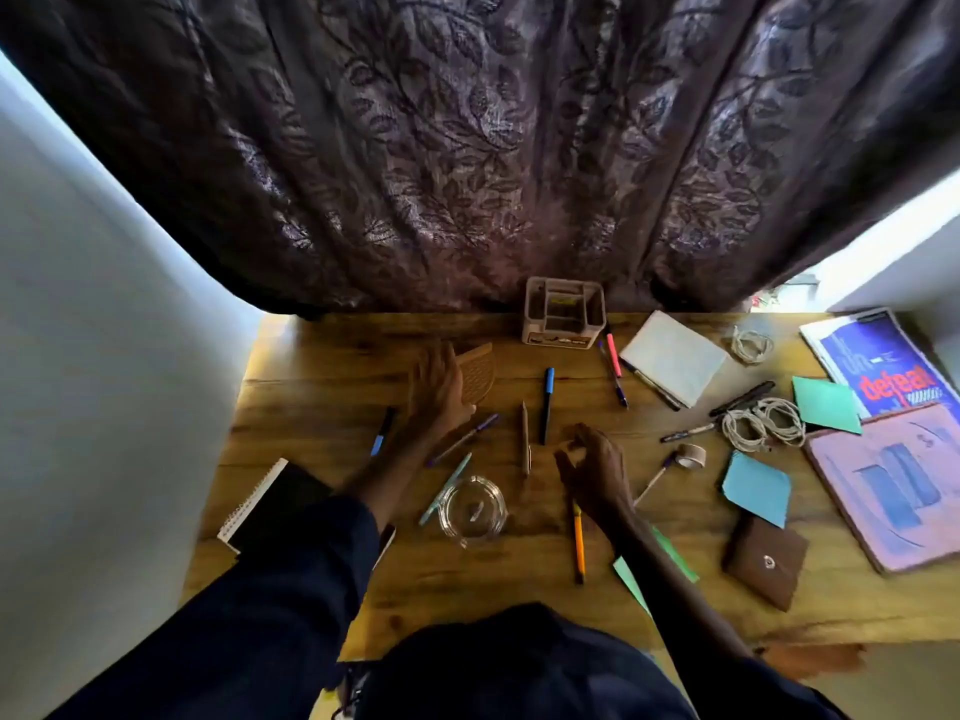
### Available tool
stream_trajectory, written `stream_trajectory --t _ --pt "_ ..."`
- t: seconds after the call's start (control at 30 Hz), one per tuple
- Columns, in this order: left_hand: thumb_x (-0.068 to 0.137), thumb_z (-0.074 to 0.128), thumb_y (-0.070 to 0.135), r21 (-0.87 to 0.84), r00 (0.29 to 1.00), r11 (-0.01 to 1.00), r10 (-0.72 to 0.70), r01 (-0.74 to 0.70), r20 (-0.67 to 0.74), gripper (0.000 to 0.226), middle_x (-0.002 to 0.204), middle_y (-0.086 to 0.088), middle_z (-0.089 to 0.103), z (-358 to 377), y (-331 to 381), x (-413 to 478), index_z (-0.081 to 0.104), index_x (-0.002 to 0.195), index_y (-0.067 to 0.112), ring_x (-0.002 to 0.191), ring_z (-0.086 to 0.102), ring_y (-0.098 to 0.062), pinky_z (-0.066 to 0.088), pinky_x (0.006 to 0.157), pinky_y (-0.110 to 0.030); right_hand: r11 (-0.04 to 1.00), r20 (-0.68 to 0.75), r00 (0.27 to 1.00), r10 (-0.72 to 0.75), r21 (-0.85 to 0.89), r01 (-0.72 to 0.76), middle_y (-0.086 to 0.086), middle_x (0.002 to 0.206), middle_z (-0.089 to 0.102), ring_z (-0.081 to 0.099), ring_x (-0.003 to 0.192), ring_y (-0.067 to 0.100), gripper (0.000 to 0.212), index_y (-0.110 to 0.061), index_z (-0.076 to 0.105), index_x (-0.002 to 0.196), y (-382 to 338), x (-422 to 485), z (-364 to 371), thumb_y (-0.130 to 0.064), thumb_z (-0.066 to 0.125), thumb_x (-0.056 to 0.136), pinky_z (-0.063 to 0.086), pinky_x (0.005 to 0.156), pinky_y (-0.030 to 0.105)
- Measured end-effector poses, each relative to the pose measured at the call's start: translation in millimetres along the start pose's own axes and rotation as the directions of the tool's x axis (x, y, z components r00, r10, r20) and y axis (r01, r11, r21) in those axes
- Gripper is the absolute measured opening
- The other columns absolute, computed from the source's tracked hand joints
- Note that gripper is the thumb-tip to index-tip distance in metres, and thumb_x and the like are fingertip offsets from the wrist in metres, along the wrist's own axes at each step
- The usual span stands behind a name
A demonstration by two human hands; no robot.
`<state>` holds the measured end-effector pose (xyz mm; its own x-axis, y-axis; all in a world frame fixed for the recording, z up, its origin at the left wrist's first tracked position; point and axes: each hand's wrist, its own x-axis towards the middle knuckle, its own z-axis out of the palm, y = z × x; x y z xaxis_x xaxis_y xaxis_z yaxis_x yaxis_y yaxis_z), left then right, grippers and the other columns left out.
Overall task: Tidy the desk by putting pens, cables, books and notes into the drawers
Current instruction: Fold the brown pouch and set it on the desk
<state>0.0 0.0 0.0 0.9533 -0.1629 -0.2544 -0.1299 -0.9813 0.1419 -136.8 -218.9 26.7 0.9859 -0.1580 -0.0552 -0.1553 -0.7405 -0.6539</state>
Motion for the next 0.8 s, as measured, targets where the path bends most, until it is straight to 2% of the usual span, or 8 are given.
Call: stream_trajectory --t 0.1,0.2,0.33,0.47,0.53,0.6,0.67,0.8 --pt "0.078 0.076 0.055 0.007 0.999 1.000 -0.008 0.007 0.034 0.113 0.159 -0.021 0.029 -2.6 -3.0 6.2 0.016 0.157 0.003 0.144 0.033 -0.036 0.029 0.118 -0.046 1.000 0.053 0.999 -0.007 -0.008 0.007 0.004 0.098 0.072 0.058 0.077 0.008 0.021 -0.009 0.070 0.103 -2.8 9.4 4.3 -0.004 0.074 0.083 0.039 0.062 0.009" --pt "0.079 0.077 0.052 -0.020 1.000 1.000 0.019 -0.019 0.009 0.105 0.156 -0.017 0.034 -4.2 -3.4 4.1 0.021 0.156 0.007 0.141 0.036 -0.033 0.031 0.115 -0.043 0.999 0.103 0.995 0.005 -0.036 -0.001 0.002 0.099 0.071 0.058 0.081 0.006 0.022 -0.009 0.070 0.104 -3.9 13.3 7.1 -0.002 0.073 0.084 0.035 0.061 0.003" --pt "0.076 0.082 0.048 -0.299 0.997 0.951 -0.078 0.078 0.011 0.104 0.158 -0.011 0.033 -18.0 3.0 -6.5 0.024 0.156 0.015 0.143 0.033 -0.029 0.037 0.111 -0.042 1.000 0.132 0.991 0.011 0.004 -0.011 -0.003 0.098 0.069 0.069 0.088 0.013 0.025 -0.013 0.069 0.108 4.3 16.0 3.6 -0.007 0.075 0.085 0.038 0.062 0.004" --pt "0.069 0.087 0.050 -0.780 0.981 0.607 -0.187 0.150 0.043 0.096 0.139 0.002 0.051 -46.5 34.1 -37.6 0.040 0.146 0.019 0.123 0.053 -0.016 0.045 0.082 -0.020 0.997 0.135 0.991 -0.020 0.081 0.009 -0.012 0.108 0.060 0.061 0.079 0.000 0.052 -0.013 0.060 0.124 -2.2 17.5 -11.3 -0.029 0.083 0.080 0.040 0.060 0.003" --pt "0.069 0.086 0.053 -0.872 0.969 0.432 -0.181 0.232 0.168 0.085 0.120 0.012 0.057 -58.7 56.3 -57.7 0.047 0.138 0.022 0.105 0.057 -0.006 0.042 0.070 -0.016 0.990 0.124 0.988 -0.092 0.122 0.077 -0.016 0.122 0.055 0.059 0.099 -0.002 0.074 -0.015 0.051 0.137 -8.6 17.0 -18.4 -0.037 0.086 0.076 0.040 0.072 0.001" --pt "0.072 0.084 0.055 -0.889 0.956 0.352 -0.126 0.292 0.264 0.068 0.111 0.016 0.066 -61.7 79.0 -73.0 0.059 0.127 0.024 0.093 0.063 0.001 0.048 0.072 -0.019 0.976 0.091 0.983 -0.161 0.160 0.145 -0.016 0.123 0.057 0.056 0.106 -0.008 0.079 -0.014 0.048 0.140 -12.2 17.6 -25.7 -0.033 0.088 0.074 0.043 0.078 0.000" --pt "0.074 0.083 0.053 -0.892 0.947 0.318 -0.087 0.322 0.311 0.051 0.106 0.010 0.075 -56.9 96.6 -83.2 0.068 0.113 0.025 0.086 0.068 0.003 0.056 0.081 -0.025 0.977 0.070 0.986 -0.154 0.162 0.141 -0.016 0.110 0.063 0.061 0.093 -0.011 0.070 -0.014 0.051 0.136 -14.0 19.7 -35.2 -0.029 0.086 0.077 0.048 0.074 0.003" --pt "0.068 0.080 0.067 -0.873 0.931 0.336 -0.034 0.352 0.363 0.072 0.109 0.012 0.072 -50.1 109.8 -96.6 0.063 0.123 0.024 0.103 0.067 -0.008 0.053 0.096 -0.037 0.991 0.088 0.993 -0.080 0.111 0.070 -0.011 0.095 0.069 0.067 0.083 0.000 0.048 -0.015 0.063 0.121 4.8 22.4 -53.3 -0.028 0.083 0.079 0.059 0.068 0.023"
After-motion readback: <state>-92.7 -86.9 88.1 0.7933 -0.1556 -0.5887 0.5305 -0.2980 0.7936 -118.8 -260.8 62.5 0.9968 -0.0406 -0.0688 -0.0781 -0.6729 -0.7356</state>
